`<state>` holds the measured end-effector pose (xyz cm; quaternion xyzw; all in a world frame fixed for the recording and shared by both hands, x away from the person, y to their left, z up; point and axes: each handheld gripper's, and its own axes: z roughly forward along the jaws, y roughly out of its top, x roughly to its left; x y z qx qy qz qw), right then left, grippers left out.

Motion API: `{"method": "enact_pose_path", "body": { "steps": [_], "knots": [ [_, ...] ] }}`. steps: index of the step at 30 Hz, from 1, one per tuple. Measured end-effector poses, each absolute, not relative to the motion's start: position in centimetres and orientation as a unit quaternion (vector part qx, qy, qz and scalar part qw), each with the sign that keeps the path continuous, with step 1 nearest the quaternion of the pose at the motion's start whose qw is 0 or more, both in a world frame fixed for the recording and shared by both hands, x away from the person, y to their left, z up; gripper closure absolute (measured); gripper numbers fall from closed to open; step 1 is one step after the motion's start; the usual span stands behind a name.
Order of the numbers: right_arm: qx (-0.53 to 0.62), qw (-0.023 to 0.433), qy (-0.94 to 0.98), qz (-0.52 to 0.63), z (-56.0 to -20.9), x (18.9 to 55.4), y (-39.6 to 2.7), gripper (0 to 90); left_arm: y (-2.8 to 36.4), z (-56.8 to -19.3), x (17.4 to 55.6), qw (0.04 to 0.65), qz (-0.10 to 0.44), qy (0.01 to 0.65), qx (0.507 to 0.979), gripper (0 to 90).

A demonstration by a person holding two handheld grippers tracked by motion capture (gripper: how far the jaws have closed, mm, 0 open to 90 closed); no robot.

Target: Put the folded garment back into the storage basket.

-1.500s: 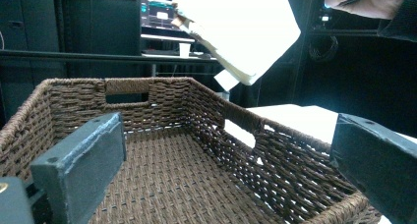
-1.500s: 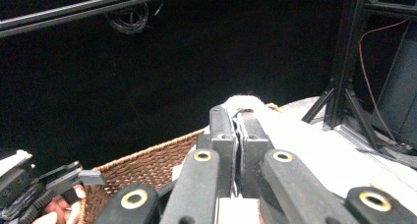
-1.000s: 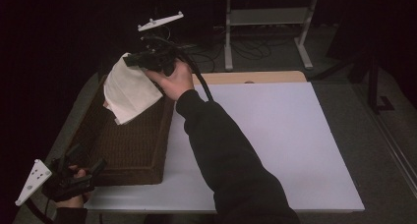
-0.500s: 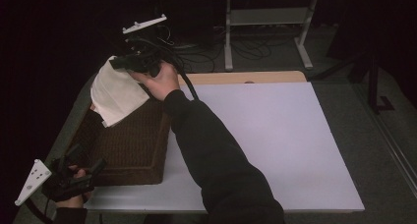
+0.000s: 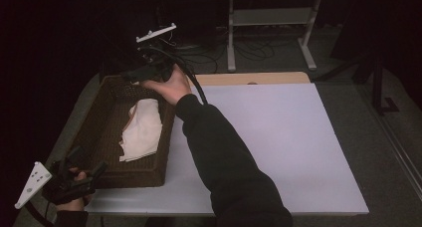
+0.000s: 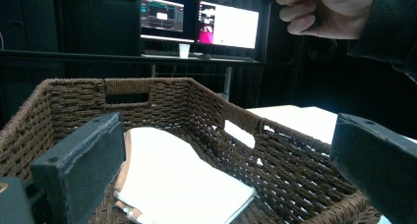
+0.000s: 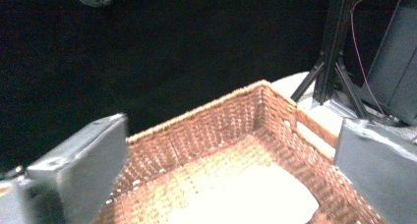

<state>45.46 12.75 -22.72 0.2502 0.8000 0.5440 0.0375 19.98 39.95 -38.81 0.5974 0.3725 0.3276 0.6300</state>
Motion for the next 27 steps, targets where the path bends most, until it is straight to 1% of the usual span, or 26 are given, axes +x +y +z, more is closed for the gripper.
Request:
{"method": "enact_pose_path", "body": {
  "steps": [11,27],
  "knots": [
    [0.255,0.034,0.805,0.534,-23.8,45.5,10.2,0.0,40.0,-38.8,19.9,0.63,0.328,0.372,0.597,0.0],
    [0.251,0.047,0.806,0.535,-24.1,44.5,6.9,0.0,39.9,-38.8,20.0,0.63,0.33,0.371,0.597,0.0]
  ]
}}
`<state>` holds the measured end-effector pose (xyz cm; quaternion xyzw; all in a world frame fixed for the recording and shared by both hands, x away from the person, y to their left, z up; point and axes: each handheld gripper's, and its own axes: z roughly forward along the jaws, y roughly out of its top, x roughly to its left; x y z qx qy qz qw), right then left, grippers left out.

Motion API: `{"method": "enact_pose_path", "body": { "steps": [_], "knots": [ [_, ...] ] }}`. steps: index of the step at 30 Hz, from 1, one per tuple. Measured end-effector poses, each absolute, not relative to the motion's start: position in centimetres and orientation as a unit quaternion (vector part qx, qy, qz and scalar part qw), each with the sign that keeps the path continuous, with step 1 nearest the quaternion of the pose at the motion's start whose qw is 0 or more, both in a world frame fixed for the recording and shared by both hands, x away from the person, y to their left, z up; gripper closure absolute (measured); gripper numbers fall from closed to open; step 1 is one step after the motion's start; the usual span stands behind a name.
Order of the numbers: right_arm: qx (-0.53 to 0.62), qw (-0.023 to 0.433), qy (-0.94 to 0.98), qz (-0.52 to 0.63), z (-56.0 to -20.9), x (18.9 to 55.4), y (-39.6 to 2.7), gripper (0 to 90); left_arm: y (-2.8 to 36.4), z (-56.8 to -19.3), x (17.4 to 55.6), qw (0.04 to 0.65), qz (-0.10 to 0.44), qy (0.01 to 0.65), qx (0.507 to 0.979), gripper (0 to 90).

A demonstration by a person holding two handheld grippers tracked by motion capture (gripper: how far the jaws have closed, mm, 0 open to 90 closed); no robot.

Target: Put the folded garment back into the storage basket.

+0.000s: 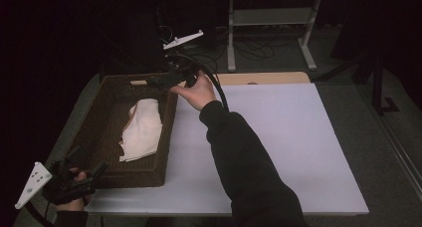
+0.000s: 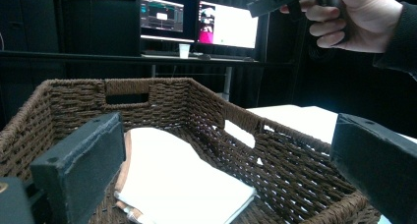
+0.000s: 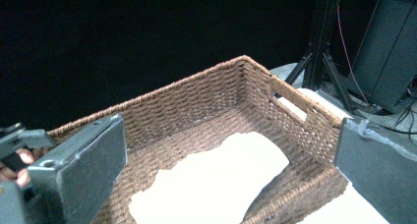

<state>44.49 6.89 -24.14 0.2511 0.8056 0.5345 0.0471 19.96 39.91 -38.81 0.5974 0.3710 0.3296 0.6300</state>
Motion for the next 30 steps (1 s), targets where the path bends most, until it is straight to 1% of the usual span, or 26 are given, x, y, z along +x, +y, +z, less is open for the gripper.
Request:
{"method": "enact_pose_path", "body": {
  "steps": [12,30],
  "knots": [
    [0.255,0.071,0.801,0.537,-23.8,43.1,3.2,0.0,39.9,-38.8,19.9,0.627,0.332,0.371,0.599,0.0],
    [0.272,0.081,0.789,0.545,-25.1,41.5,-1.3,0.0,39.8,-38.8,20.0,0.626,0.332,0.37,0.601,0.0]
  ]
}}
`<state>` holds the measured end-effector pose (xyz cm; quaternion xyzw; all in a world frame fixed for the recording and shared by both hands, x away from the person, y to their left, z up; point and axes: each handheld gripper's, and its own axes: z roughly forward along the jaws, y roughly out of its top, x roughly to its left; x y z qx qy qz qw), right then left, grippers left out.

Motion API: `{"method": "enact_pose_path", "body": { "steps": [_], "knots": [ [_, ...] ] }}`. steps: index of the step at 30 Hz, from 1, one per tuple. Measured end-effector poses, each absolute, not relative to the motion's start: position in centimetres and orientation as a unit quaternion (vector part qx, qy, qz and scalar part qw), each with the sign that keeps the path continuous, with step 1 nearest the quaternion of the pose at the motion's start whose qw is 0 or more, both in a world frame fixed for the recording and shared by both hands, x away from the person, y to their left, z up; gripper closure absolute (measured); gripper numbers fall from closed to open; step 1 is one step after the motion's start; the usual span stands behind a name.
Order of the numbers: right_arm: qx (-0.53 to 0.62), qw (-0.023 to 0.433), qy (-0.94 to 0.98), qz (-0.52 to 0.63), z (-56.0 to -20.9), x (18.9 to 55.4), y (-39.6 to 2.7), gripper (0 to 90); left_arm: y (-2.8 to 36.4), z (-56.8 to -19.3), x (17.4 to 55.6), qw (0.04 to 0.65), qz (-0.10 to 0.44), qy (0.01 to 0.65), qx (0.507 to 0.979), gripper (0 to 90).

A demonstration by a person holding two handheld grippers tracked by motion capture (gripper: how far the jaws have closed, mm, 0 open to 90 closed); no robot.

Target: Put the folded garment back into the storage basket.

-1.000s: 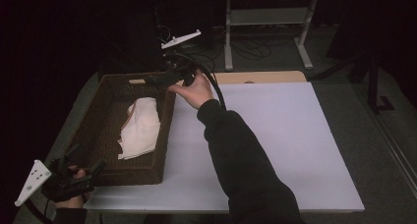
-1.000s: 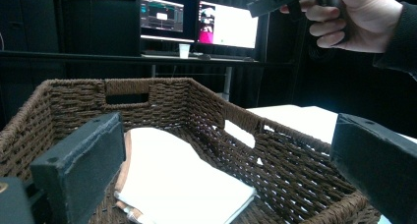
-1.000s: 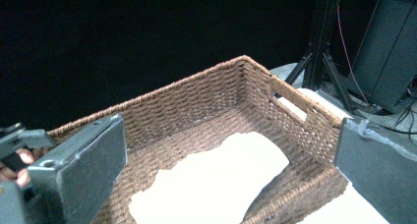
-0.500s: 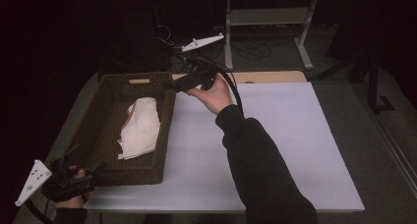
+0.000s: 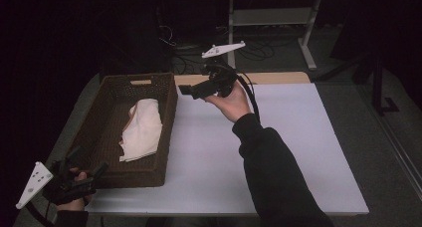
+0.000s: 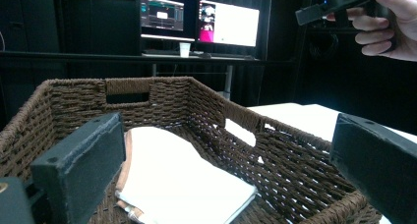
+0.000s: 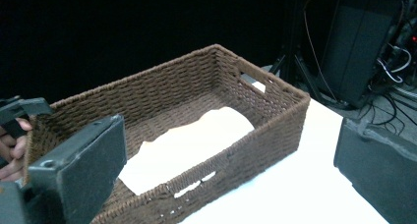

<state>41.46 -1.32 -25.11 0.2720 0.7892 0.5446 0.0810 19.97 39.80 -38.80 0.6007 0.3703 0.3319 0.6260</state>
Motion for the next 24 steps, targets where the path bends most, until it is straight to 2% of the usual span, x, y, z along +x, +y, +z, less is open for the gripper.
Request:
{"method": "enact_pose_path", "body": {
  "steps": [24],
  "knots": [
    [0.304,0.089,0.775,0.547,-27.6,40.1,-6.4,0.0,39.7,-38.8,20.0,0.623,0.334,0.369,0.604,0.0]
  ]
}}
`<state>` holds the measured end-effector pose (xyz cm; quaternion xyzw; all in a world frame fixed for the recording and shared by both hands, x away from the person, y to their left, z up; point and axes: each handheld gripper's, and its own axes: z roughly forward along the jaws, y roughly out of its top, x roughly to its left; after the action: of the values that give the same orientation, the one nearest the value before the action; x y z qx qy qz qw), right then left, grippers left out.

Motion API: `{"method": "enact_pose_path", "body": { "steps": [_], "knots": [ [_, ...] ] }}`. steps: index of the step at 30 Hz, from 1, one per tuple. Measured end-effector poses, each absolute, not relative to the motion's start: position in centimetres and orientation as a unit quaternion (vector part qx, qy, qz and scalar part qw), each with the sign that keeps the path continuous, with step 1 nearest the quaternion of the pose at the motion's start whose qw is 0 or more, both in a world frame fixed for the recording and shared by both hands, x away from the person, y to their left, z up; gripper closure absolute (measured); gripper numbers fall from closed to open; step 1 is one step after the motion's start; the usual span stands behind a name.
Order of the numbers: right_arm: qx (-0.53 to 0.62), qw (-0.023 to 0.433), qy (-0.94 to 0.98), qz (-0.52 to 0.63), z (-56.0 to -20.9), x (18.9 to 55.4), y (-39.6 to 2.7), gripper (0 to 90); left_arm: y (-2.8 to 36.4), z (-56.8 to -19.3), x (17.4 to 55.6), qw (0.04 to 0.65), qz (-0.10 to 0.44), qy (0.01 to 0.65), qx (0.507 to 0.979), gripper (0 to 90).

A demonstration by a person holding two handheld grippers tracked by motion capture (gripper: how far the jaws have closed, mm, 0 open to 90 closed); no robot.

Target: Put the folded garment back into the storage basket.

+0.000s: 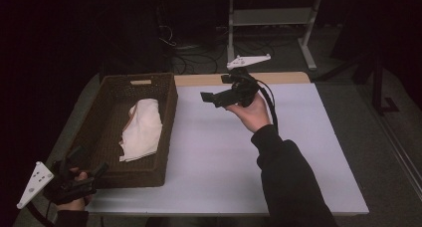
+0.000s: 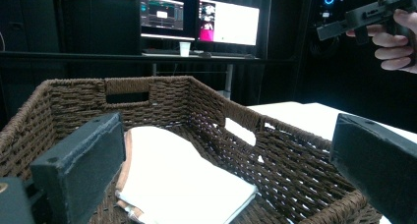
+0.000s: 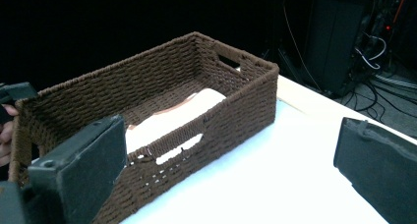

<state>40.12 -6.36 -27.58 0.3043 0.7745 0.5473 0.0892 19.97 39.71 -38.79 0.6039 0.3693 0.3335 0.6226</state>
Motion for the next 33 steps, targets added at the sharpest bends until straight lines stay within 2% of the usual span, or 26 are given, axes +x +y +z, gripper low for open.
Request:
{"method": "enact_pose_path", "body": {
  "steps": [33],
  "knots": [
    [0.342,0.104,0.759,0.544,-31.3,38.0,-12.4,0.0,39.7,-38.8,19.8,0.618,0.336,0.369,0.607,0.0]
  ]
}}
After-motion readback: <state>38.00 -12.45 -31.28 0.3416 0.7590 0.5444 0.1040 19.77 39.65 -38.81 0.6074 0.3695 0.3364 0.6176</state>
